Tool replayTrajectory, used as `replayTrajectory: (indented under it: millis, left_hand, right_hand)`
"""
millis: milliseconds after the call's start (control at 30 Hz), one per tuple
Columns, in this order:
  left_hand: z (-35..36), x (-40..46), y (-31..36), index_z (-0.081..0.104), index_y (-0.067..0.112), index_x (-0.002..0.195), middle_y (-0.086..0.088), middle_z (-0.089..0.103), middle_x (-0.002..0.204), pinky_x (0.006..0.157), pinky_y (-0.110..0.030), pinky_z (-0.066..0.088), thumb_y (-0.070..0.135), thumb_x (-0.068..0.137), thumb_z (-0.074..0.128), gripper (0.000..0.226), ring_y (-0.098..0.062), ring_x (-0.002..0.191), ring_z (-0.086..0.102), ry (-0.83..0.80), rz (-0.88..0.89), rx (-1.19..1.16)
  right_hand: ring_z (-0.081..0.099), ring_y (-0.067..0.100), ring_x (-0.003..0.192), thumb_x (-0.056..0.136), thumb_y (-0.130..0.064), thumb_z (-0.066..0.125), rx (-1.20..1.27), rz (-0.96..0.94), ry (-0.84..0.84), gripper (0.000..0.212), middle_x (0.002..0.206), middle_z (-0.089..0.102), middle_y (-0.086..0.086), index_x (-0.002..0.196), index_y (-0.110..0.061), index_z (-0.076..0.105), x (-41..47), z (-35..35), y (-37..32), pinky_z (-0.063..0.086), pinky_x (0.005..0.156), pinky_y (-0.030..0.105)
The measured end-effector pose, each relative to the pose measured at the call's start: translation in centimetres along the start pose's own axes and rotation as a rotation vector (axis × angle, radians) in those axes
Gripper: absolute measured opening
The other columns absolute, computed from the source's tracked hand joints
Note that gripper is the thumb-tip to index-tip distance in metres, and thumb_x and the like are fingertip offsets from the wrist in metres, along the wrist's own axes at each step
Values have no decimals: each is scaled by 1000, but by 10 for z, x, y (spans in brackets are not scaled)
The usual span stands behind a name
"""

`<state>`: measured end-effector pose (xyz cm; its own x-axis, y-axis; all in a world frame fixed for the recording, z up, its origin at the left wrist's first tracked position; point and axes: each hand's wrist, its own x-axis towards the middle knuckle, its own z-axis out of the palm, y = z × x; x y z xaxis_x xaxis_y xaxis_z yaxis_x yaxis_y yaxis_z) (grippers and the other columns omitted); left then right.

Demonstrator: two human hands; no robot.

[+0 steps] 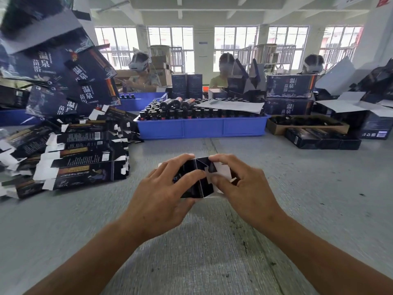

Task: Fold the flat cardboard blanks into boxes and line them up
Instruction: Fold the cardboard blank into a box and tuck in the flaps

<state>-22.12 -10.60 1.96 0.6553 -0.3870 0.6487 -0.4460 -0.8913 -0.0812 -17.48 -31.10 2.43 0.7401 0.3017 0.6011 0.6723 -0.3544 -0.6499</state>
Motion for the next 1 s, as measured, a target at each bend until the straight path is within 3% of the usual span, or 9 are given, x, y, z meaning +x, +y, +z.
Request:
replayTrajectory:
  millis: [100,367,433,500,600,700,800,900,1000]
  left_hand:
    - [2,-1,0,46,24,135,-13,50,143,82,-44,57,40,85,62,55,-35,113,63,25,6,14]
    - [6,-2,-3,38,34,148,-14,42,148,72,-44,61,36,86,63,66,-36,118,59,0,-1,74]
    - [4,-3,-6,42,33,145,-15,42,148,69,-46,62,36,86,62,62,-37,118,58,15,-38,51]
    - [3,-4,-11,45,31,142,-15,43,147,69,-47,62,35,86,64,59,-37,120,56,32,-63,18]
    - [4,-5,-14,46,30,140,-14,44,148,69,-45,61,33,83,66,60,-36,121,55,36,-64,8]
    - [5,-3,-12,47,31,139,-12,43,148,71,-44,61,34,83,66,59,-33,119,56,37,-56,0]
    - [6,-2,-8,48,32,139,-12,45,147,71,-42,61,32,83,68,59,-31,119,56,44,-34,1]
    - [6,-3,-6,49,29,139,-14,46,145,72,-44,62,31,84,67,58,-33,120,56,36,-2,19]
    - [6,-3,-5,49,28,138,-15,47,145,73,-45,62,31,84,66,56,-34,123,55,30,12,44]
  right_hand:
    - [64,-3,85,94,-17,69,17,3,9,34,103,68,-23,123,-35,67,0,0,1,51,70,12]
    - [63,-10,88,96,-22,66,-6,-5,-51,35,104,66,-27,129,-36,64,1,-4,1,50,70,9]
    - [63,-11,95,94,-32,69,22,3,-127,44,109,64,-29,135,-40,58,0,-5,2,51,73,9]
    - [59,-12,107,87,-44,74,44,15,-242,64,129,55,-31,145,-43,47,-1,-6,2,52,80,10]
    - [56,-14,112,82,-36,80,0,-6,-284,79,138,51,-25,150,-41,39,-2,-3,3,51,85,8]
    - [62,-13,102,87,-23,77,8,-11,-154,59,114,68,-19,139,-38,53,-2,-1,3,47,80,3]
    - [66,-10,89,87,-24,77,-17,-29,-65,42,91,67,-25,126,-30,64,-2,-1,3,46,74,2]
    - [65,-8,82,86,-23,78,-62,-49,-24,36,85,65,-23,119,-25,66,-3,0,2,47,70,4]
    - [66,-7,82,85,-25,79,-34,-30,-24,49,91,67,-20,127,-34,56,-4,1,2,51,70,7]
